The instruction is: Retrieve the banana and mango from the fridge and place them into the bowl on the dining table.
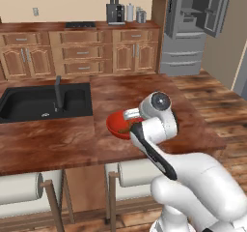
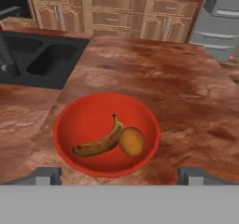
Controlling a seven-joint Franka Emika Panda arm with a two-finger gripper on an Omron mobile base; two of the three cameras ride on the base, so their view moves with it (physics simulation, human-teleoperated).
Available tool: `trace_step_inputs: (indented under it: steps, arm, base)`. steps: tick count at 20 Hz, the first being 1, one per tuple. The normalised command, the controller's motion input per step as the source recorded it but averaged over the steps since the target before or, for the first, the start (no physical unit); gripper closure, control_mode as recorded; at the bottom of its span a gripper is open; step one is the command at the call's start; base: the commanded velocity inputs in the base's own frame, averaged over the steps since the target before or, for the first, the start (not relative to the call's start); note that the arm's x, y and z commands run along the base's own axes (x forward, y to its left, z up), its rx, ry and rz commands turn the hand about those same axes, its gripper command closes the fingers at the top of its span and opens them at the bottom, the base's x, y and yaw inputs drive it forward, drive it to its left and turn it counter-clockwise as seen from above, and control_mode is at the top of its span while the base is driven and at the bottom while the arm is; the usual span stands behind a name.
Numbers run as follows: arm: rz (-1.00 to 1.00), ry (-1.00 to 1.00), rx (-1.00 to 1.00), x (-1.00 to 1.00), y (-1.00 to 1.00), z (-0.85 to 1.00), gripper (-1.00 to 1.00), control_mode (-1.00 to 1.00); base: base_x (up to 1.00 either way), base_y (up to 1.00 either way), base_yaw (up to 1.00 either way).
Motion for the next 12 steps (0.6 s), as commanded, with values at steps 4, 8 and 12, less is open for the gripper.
trace_step_inputs:
  steps: [4, 8, 12]
  arm:
    - [0.00, -0.24, 0.00, -1.00, -0.21, 0.87, -1.00, -1.00]
    - [0.00, -0.20, 0.00, -1.00, -0.16, 0.78, -1.00, -1.00]
    - [-0.08, -0.17, -0.02, -1.00, -0.01, 0.72, -1.00, -1.00]
  base:
    - [0.00, 0.00, 0.00]
    - [0.00, 0.00, 0.00]
    - [0.00, 0.00, 0.00]
